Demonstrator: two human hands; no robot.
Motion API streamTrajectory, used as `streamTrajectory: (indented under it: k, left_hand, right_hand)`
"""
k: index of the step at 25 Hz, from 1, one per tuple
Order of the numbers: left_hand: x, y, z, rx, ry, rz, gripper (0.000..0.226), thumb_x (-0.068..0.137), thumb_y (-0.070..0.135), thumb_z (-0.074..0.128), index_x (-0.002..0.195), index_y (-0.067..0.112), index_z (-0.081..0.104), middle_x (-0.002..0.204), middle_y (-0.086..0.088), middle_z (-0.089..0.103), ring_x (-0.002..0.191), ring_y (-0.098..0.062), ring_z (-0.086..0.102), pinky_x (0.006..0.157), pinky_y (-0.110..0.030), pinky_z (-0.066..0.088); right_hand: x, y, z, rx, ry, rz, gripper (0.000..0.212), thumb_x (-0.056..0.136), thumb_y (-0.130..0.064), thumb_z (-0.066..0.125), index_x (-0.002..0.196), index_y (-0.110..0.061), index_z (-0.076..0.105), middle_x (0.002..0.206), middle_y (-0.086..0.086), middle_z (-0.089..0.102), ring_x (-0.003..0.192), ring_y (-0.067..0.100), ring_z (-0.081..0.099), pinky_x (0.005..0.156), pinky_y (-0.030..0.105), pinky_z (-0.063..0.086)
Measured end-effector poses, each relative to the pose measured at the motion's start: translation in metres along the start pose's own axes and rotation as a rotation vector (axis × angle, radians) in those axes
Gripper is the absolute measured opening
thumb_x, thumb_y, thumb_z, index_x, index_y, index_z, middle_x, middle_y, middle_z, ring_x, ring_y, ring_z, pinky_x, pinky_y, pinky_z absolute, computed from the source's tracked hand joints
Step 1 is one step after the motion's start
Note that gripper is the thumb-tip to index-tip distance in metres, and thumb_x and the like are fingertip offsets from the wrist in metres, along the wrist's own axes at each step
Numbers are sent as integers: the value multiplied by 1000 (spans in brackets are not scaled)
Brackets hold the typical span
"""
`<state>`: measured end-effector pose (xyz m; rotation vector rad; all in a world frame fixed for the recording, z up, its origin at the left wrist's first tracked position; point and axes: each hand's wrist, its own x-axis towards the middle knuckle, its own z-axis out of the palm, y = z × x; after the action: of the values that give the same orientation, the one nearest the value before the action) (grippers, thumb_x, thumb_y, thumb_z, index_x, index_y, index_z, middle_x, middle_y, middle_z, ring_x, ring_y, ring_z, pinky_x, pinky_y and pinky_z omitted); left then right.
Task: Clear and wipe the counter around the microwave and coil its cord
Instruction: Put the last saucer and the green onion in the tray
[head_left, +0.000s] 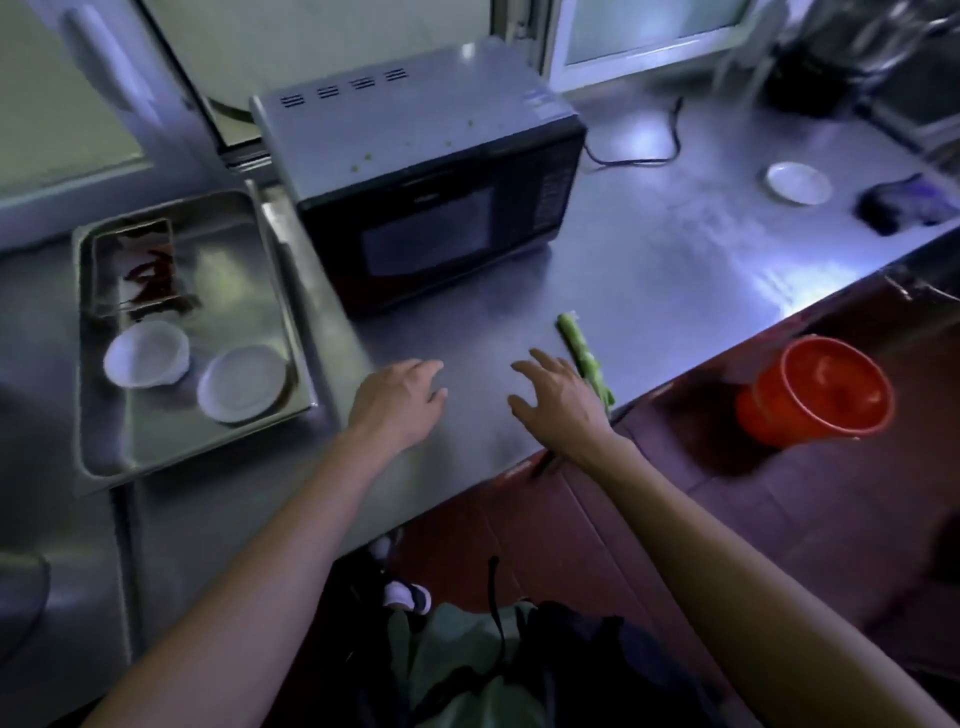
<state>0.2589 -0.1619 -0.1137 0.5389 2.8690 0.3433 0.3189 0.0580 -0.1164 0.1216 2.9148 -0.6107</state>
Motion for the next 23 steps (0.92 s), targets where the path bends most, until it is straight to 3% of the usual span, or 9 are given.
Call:
streamTrajectory:
  k: [5,10,14,23]
  left_hand:
    - [14,116,16,44,-52,209,48,96,46,48,141,28,50,142,0,53,128,-23,50,102,-36,43]
    - [19,213,29,90,-104,411,42,93,43,51,132,28,56,130,-5,63,115,-29,60,92,-41,50]
    - [26,283,47,109,-130,590,38,93,44,53,127,29,58,122,-4,67,109,-31,63,86,-40,51]
    - [84,374,93,65,-198,736,44,93,45,54,135,31,53,132,1,60,115,-27,60,89,-40,50]
  right_hand:
    - [-74,94,-51,45,157,210,57,89,-37,59,143,-28,43,137,3,48,121,34,51,94,48,49]
    - [-139,156,-72,151,296,422,65,90,-36,60,149,-26,37,154,2,39,130,32,47,101,46,45]
    - [-182,194,-75,182,298,572,65,92,-37,58,152,-26,35,159,0,33,137,29,40,108,46,40]
    - [-181,274,-92,182,316,723,63,92,-39,58,151,-30,36,158,-2,34,139,26,39,108,45,39]
